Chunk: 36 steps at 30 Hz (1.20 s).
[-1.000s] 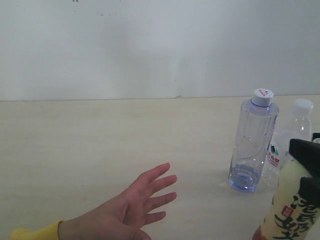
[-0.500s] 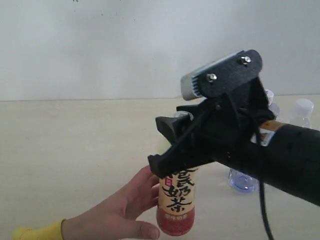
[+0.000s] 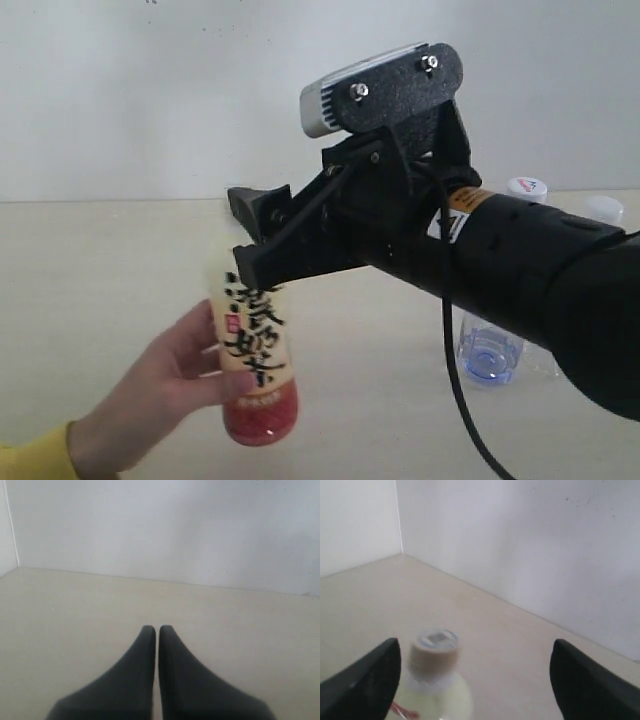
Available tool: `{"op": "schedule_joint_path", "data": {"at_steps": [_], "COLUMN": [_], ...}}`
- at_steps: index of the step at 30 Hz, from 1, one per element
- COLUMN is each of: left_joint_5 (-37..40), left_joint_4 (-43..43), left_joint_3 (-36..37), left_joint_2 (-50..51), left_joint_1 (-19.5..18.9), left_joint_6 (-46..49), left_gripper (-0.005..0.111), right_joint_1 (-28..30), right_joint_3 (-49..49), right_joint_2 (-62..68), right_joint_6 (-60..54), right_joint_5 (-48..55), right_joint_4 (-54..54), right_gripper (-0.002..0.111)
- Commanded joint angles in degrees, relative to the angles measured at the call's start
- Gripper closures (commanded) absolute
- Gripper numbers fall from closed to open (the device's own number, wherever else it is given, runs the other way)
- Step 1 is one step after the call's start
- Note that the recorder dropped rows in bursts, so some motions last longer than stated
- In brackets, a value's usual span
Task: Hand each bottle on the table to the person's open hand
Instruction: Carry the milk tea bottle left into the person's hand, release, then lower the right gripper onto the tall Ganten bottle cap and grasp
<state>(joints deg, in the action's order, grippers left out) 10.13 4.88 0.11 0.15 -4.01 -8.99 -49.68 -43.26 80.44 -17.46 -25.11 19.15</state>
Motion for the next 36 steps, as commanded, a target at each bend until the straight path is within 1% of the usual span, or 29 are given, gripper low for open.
{"op": "schedule_joint_path", "data": {"at_steps": [1, 3, 4, 6, 9, 11, 13, 15, 19, 20, 23, 27, 33, 35, 36], "left_joint_5": [0.1, 0.1, 0.1, 0.1, 0.1, 0.1, 0.1, 0.1, 0.1, 0.1, 0.1, 0.1, 0.1, 0.1, 0.1], "left_joint_4": [0.0, 0.0, 0.0, 0.0, 0.0, 0.0, 0.0, 0.0, 0.0, 0.0, 0.0, 0.0, 0.0, 0.0, 0.0], "left_joint_3": [-0.1, -0.1, -0.1, -0.1, -0.1, -0.1, -0.1, -0.1, -0.1, -0.1, -0.1, -0.1, -0.1, -0.1, -0.1], "left_joint_2": [-0.2, -0.2, -0.2, -0.2, -0.2, -0.2, -0.2, -0.2, -0.2, -0.2, -0.2, -0.2, -0.2, -0.2, -0.2], "left_joint_1": [-0.2, -0.2, -0.2, -0.2, -0.2, -0.2, -0.2, -0.2, -0.2, -0.2, -0.2, -0.2, -0.2, -0.2, -0.2], "left_joint_6": [-0.3, -0.3, -0.3, -0.3, -0.3, -0.3, -0.3, -0.3, -0.3, -0.3, -0.3, -0.3, -0.3, -0.3, -0.3], "left_gripper": [0.103, 0.103, 0.103, 0.103, 0.103, 0.103, 0.103, 0.103, 0.103, 0.103, 0.103, 0.103, 0.103, 0.103, 0.103], "right_joint_1": [0.0, 0.0, 0.0, 0.0, 0.0, 0.0, 0.0, 0.0, 0.0, 0.0, 0.0, 0.0, 0.1, 1.6, 3.7], "right_joint_3": [-0.2, -0.2, -0.2, -0.2, -0.2, 0.0, 0.8, 2.6, 8.0, 9.1, 12.1, 15.0, 15.9, 15.9, 15.9], "right_joint_2": [-2.9, -6.4, -7.7, -12.8, -18.9, -22.6, -25.5, -27.3, -27.9, -27.7, -27.7, -27.7, -24.0, -21.0, -18.8], "right_joint_6": [-13.6, -25.0, -30.3, -44.8, -61.5, -68.7, -72.3, -71.7, -69.1, -67.5, -61.7, -55.3, -47.1, -45.0, -43.1], "right_joint_5": [-3.8, -4.9, -5.8, -9.6, -16.0, -18.3, -19.2, -19.2, -19.3, -18.8, -18.1, -21.4, -20.0, -19.4, -18.2], "right_joint_4": [13.1, 23.9, 27.7, 41.2, 54.7, 61.1, 64.3, 64.4, 63.8, 63.0, 59.6, 59.7, 51.3, 49.2, 46.9], "right_gripper": [0.031, 0.031, 0.031, 0.031, 0.031, 0.031, 0.031, 0.032, 0.042, 0.043, 0.042, 0.033, 0.033, 0.033, 0.033]}}
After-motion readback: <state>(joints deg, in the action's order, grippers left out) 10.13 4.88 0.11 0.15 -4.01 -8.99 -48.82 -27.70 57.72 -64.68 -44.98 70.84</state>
